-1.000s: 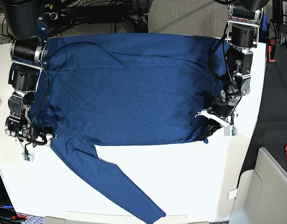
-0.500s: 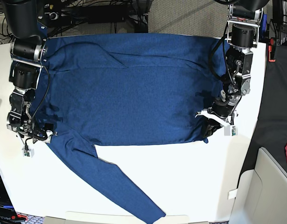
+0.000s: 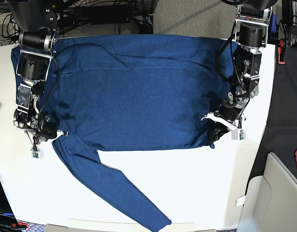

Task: Fold the T-shirt properly
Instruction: 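Grasp the hem corners with both grippers, then lift the hem with both grippers and fold it over toward the collar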

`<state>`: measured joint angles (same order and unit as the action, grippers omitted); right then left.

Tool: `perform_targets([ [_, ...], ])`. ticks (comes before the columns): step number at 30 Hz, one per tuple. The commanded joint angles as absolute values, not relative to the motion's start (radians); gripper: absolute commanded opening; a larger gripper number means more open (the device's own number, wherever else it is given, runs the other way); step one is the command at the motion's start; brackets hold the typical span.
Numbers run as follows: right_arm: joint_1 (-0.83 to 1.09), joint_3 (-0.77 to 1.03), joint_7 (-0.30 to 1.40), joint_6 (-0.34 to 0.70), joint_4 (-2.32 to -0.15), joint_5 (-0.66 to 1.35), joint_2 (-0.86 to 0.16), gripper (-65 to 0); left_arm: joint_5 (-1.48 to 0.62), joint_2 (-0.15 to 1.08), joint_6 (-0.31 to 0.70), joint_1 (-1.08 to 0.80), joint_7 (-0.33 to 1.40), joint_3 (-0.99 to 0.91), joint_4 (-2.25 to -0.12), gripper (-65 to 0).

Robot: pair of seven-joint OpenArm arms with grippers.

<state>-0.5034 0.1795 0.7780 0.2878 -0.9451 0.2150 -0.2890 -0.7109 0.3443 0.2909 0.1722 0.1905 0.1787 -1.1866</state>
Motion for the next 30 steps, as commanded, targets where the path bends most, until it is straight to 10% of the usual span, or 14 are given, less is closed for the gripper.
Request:
perform_targets([
  [1,-0.512,0.18,0.812,0.295,-0.99,0.231,-0.315,-64.6,-0.722,0.357,0.302,0.183,0.163,0.17,-1.228,-65.0],
  [30,-0.074,0.42,0.989,0.294,-1.442,0.921,-0.487,-64.6,-0.723,0.351,0.302,-0.194,0.266,-0.09,-1.698,-65.0],
])
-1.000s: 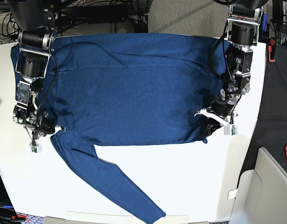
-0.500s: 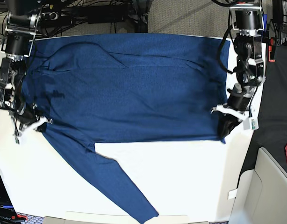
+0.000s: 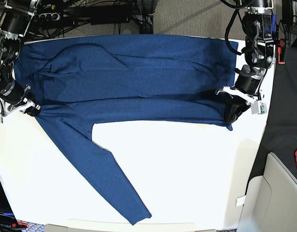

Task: Fold the T-shirt properly
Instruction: 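Lift the hem with both grippers and fold it over toward the collar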

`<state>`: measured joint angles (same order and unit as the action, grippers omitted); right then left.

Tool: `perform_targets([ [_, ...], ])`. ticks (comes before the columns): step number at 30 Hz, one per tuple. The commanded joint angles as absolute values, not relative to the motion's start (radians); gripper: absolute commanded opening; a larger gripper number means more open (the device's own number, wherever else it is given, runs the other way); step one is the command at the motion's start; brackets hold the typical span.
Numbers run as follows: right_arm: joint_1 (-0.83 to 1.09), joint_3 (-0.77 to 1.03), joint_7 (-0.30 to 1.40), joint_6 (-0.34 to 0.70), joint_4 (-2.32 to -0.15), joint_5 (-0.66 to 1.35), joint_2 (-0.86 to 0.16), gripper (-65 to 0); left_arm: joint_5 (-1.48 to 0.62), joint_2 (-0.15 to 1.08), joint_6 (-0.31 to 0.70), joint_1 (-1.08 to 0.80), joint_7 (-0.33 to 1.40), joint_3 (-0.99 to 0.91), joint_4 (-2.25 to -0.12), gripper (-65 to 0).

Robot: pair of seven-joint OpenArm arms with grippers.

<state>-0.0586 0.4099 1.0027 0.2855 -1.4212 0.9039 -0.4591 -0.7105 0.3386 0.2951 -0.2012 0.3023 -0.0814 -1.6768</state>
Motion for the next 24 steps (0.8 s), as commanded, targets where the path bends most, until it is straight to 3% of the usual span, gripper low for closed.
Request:
perform_targets([
  [1,-0.056,0.42,0.989,0.295,-1.46,0.934,-0.49,-64.6,-0.723,0.351,0.302,-0.208,0.266,-0.09,-1.712,-65.0],
  [16,0.193,0.581,0.99,0.295,-1.649,1.092,-0.503,-64.6,-0.723,0.349,0.302,-0.374,0.263,-0.165,-1.807,-65.0],
  [24,0.225,0.616,0.99,0.295,-1.675,1.104,-0.504,-64.6,-0.725,0.349,0.302,-0.447,0.265,-0.171,-1.831,-65.0],
])
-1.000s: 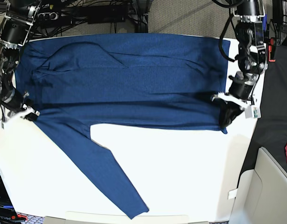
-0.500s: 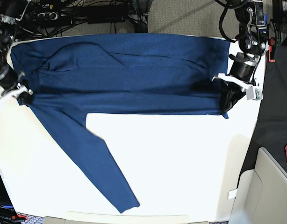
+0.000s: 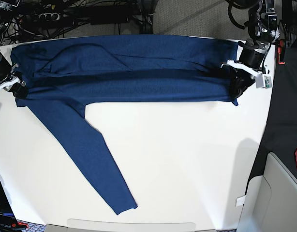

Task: Fold the T-shirt properly
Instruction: 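Lift the hem with both grippers and fold it over toward the collar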

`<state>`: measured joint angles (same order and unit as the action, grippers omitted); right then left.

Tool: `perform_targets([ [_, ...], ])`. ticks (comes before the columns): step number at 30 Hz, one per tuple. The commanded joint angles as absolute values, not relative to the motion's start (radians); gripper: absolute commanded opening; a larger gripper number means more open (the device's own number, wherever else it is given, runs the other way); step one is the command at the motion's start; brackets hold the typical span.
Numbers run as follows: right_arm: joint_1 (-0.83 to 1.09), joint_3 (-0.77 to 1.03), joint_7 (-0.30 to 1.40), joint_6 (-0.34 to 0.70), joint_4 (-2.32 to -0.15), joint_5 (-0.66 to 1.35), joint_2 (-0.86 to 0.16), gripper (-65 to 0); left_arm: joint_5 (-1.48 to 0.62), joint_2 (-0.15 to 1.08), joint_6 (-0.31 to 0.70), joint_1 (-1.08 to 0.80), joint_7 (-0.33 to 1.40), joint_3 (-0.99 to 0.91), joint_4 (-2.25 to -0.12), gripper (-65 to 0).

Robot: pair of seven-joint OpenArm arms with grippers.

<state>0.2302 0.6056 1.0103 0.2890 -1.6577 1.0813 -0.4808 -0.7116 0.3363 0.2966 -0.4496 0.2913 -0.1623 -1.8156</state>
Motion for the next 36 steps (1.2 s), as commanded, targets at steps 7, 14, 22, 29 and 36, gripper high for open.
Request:
perform_targets([
  [7,0.245,0.61,0.99,0.295,-1.675,1.104,-0.501,-64.6,-0.723,0.349,0.302,-0.461,0.272,-0.173,-1.825,-65.0],
  [14,0.251,0.61,1.03,0.294,-1.673,1.095,-0.499,-64.6,-0.722,0.349,0.302,-0.461,0.286,-0.165,-1.793,-64.9],
  [22,0.249,0.61,1.038,0.289,-1.675,1.012,-0.504,-64.5,-0.722,0.348,0.302,-0.426,0.472,-0.17,-1.733,-64.3],
  [29,0.249,0.61,1.04,0.286,-1.695,0.989,-0.506,-64.3,-0.72,0.348,0.302,-0.378,0.57,-0.173,-1.738,-49.7],
  [36,0.242,0.616,1.092,0.28,-1.741,0.862,-0.501,-48.2,-0.72,0.348,0.302,-0.378,0.57,-0.173,-1.739,-42.5],
])
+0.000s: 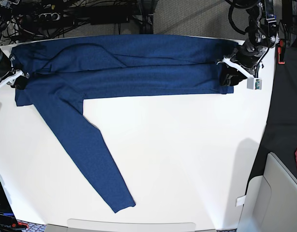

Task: Fold the T-shirt properly
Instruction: 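Lift the hem with both grippers and fold it over toward the collar, then move the right gripper to the hanging sleeve cuff and grasp it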

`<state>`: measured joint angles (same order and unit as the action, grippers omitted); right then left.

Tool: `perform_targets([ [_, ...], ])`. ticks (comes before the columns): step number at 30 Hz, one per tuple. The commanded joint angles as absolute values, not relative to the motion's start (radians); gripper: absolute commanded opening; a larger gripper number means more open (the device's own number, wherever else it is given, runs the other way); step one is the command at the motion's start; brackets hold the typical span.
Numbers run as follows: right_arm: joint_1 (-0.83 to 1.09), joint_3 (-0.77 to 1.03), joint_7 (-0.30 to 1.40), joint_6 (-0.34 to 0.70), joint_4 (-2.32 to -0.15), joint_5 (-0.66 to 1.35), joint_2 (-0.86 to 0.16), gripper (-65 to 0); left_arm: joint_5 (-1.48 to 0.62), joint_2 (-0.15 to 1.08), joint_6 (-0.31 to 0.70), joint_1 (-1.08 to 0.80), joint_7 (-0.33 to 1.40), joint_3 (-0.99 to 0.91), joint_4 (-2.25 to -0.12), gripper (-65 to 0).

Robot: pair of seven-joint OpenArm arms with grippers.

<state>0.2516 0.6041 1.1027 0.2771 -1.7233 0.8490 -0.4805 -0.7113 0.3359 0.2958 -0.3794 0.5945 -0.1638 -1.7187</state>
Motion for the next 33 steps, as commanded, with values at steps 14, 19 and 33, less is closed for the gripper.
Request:
perform_targets([
  [14,0.147,0.68,1.086,0.13,-1.81,0.863,-0.437,-34.3,-0.723,0.266,0.302,-0.352,0.567,-0.343,-1.774,-38.6],
  [19,-0.004,0.605,1.086,0.13,-1.721,0.837,-0.432,-34.1,-0.723,0.263,0.302,-0.328,0.567,-0.341,-1.776,-38.7],
  [33,-0.461,0.211,0.981,0.13,-1.31,0.524,-0.344,-34.1,-0.723,0.263,0.302,-0.297,0.576,-0.334,-1.776,-38.8],
])
